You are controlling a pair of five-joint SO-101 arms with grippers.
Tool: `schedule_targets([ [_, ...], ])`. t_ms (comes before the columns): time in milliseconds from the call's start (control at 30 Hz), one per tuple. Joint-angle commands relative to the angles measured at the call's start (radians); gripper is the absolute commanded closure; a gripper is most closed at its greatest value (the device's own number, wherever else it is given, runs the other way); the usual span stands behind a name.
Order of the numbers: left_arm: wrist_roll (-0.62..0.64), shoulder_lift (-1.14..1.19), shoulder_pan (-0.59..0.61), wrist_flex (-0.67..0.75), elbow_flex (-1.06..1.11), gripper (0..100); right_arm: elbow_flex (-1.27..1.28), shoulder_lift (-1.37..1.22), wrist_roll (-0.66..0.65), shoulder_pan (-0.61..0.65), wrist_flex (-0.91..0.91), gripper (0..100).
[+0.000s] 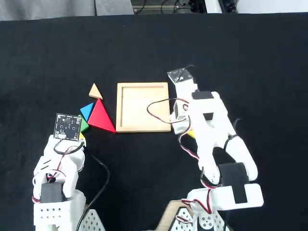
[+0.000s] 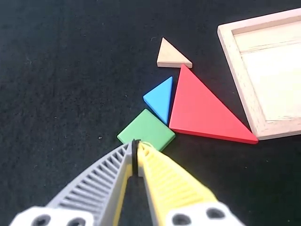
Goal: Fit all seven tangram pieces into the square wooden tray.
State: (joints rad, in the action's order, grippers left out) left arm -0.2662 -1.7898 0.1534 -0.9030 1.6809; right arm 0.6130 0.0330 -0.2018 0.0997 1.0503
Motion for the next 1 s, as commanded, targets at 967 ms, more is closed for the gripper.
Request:
schedule_targets([
  [967, -0.008, 0.0, -0.012, -0.003, 0.021, 97, -0.081, -0.101, 0.041, 0.032, -0.103, 69.3],
])
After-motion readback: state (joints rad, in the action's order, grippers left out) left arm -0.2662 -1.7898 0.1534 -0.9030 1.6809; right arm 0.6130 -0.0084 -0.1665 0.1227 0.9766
